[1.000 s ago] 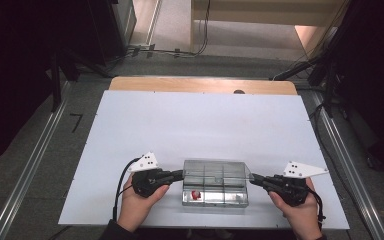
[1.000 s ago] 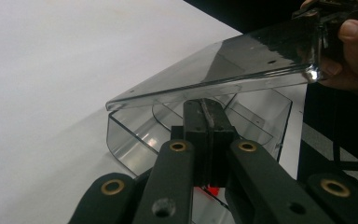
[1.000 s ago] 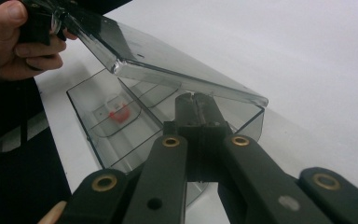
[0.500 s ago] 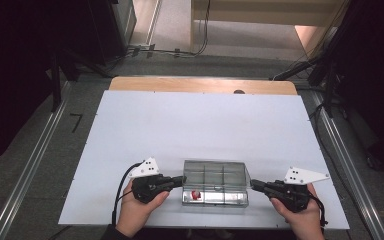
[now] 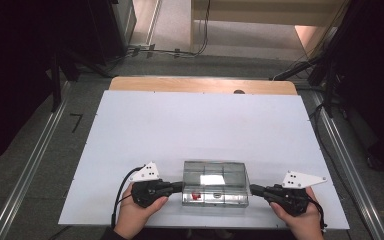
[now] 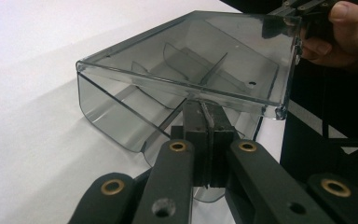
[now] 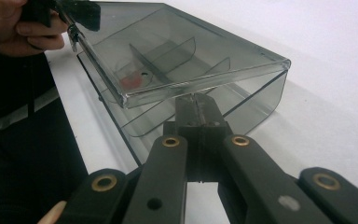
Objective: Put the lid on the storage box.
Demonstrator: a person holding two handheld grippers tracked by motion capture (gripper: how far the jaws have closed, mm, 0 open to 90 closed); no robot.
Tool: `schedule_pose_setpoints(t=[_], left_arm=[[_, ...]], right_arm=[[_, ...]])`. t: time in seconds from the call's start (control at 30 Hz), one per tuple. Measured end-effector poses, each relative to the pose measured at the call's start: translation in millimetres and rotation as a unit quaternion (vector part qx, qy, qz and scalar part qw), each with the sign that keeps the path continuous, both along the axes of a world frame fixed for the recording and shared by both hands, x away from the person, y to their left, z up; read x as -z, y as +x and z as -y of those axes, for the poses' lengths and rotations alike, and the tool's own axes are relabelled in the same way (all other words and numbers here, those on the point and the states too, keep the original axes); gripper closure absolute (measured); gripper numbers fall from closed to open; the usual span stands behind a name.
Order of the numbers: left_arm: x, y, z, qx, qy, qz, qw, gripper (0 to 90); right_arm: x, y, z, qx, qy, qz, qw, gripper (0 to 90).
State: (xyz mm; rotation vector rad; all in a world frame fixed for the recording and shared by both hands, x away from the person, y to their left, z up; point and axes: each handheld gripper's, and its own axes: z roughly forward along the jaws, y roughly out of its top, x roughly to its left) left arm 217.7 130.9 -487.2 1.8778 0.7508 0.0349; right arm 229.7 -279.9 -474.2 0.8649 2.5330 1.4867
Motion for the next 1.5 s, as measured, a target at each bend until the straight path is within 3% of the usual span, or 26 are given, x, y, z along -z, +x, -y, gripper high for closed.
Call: schedule_pose_setpoints(t=[0.47,1.5], left_arm=[[5.5,0.5,-0.8,0.013,0.024,-0.007,0.9996,90.0],[10.7,3.0,-2.1,0.020,0.055,-0.020,0.9981,90.0]], right_arm=[[7.6,2.3,-1.9,-0.012,-0.022,-0.008,0.9996,87.6],[17.6,5.4,-3.1,-0.017,-0.051,-0.012,0.9985,87.7]])
